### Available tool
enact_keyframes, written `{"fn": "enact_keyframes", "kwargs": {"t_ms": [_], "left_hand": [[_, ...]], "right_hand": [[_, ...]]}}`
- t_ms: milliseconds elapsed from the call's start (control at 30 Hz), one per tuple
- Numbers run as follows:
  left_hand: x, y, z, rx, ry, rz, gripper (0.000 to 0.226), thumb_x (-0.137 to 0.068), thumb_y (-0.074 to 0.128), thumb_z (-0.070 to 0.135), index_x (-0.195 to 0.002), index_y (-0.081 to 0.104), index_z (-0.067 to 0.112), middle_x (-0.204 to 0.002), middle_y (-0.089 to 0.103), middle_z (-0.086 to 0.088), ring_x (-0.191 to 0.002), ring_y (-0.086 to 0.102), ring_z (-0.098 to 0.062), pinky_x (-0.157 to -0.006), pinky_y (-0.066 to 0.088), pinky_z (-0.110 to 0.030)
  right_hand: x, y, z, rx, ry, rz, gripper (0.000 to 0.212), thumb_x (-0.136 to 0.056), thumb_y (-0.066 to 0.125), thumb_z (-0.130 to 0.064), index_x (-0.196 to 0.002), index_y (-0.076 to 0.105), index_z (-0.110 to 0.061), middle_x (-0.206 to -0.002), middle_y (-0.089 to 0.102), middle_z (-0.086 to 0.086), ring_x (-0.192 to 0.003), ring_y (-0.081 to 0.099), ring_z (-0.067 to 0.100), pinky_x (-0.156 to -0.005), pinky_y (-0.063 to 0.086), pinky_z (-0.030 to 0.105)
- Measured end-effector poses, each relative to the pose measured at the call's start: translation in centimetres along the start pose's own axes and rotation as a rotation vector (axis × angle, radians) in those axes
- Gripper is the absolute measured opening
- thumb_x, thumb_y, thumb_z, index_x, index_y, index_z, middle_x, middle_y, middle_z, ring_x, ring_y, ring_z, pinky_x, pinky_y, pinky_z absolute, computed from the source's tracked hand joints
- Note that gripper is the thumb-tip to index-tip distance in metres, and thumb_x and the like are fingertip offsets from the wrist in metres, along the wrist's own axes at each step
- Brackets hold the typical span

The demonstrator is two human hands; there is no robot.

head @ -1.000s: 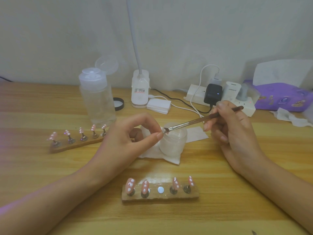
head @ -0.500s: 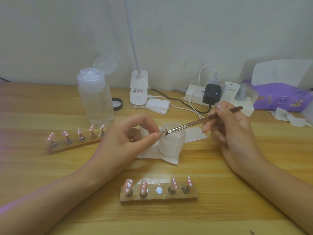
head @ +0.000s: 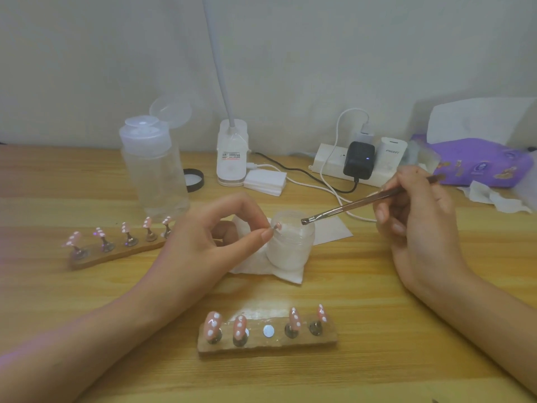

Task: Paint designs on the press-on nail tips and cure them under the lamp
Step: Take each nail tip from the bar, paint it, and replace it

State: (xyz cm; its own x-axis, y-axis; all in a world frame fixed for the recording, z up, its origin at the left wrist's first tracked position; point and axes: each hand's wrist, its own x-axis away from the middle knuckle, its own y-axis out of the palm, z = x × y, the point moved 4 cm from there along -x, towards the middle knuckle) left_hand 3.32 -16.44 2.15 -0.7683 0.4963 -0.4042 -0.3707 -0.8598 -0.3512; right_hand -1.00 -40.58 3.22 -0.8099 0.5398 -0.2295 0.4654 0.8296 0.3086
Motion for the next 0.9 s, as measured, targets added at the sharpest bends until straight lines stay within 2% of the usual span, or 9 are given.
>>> {"fn": "enact_keyframes", "kwargs": {"t_ms": [200, 300, 433, 600, 733, 900], "left_hand": [[0.0, 0.1, 0.1, -0.002, -0.004, 0.001, 0.013, -0.085, 0.073, 0.031, -0.079, 0.066, 0.022, -0.059, 0.052, 0.014, -0.048, 0.037, -0.006, -0.048, 0.033, -0.009], [0.0, 0.0, 0.2, 0.012, -0.005, -0.002, 0.013, -0.087, 0.073, 0.028, -0.079, 0.066, 0.020, -0.066, 0.058, 0.010, -0.048, 0.039, -0.006, -0.048, 0.034, -0.009], [0.0, 0.2, 0.3, 0.000, -0.008, -0.013, 0.013, -0.089, 0.072, 0.017, -0.078, 0.064, 0.018, -0.061, 0.056, 0.021, -0.046, 0.038, -0.002, -0.047, 0.031, -0.006], [0.0, 0.1, 0.3, -0.015, -0.018, -0.009, 0.013, -0.089, 0.072, 0.016, -0.079, 0.064, 0.019, -0.075, 0.060, 0.020, -0.048, 0.041, -0.005, -0.048, 0.033, -0.010], [0.0, 0.1, 0.1, -0.016, -0.027, -0.006, 0.012, -0.090, 0.072, 0.017, -0.080, 0.064, 0.018, -0.077, 0.060, 0.020, -0.050, 0.043, -0.005, -0.048, 0.034, -0.011], [0.1, 0.1, 0.3, -0.008, -0.032, 0.001, 0.011, -0.091, 0.071, 0.016, -0.083, 0.064, 0.015, -0.074, 0.062, 0.021, -0.049, 0.041, -0.003, -0.047, 0.034, -0.012]], "right_hand": [[-0.4, -0.8, -0.4, -0.058, 0.010, 0.083, 0.034, -0.098, 0.047, -0.015, -0.064, 0.048, -0.016, -0.042, 0.042, 0.000, -0.034, 0.030, 0.009, -0.039, 0.020, 0.018], [-0.2, -0.2, -0.3, -0.119, -0.007, -0.013, 0.034, -0.096, 0.038, -0.015, -0.064, 0.049, -0.020, -0.046, 0.048, 0.002, -0.038, 0.028, 0.013, -0.038, 0.024, 0.019], [0.2, 0.6, -0.5, -0.044, -0.143, -0.164, 0.024, -0.092, 0.030, -0.018, -0.080, 0.050, -0.020, -0.057, 0.061, 0.000, -0.047, 0.037, 0.021, -0.040, 0.029, 0.018], [0.4, 0.7, -0.9, 0.042, -0.242, -0.252, 0.021, -0.085, 0.027, -0.015, -0.088, 0.048, -0.020, -0.061, 0.063, -0.001, -0.050, 0.027, 0.036, -0.039, 0.026, 0.019], [0.2, 0.1, -1.2, 0.027, -0.228, -0.212, 0.017, -0.083, 0.028, -0.015, -0.084, 0.045, -0.018, -0.058, 0.061, 0.000, -0.045, 0.040, 0.019, -0.038, 0.023, 0.018], [0.1, -0.3, -1.0, -0.041, -0.154, -0.145, 0.014, -0.086, 0.030, -0.017, -0.081, 0.044, -0.015, -0.057, 0.057, 0.000, -0.044, 0.046, 0.013, -0.036, 0.019, 0.018]]}}
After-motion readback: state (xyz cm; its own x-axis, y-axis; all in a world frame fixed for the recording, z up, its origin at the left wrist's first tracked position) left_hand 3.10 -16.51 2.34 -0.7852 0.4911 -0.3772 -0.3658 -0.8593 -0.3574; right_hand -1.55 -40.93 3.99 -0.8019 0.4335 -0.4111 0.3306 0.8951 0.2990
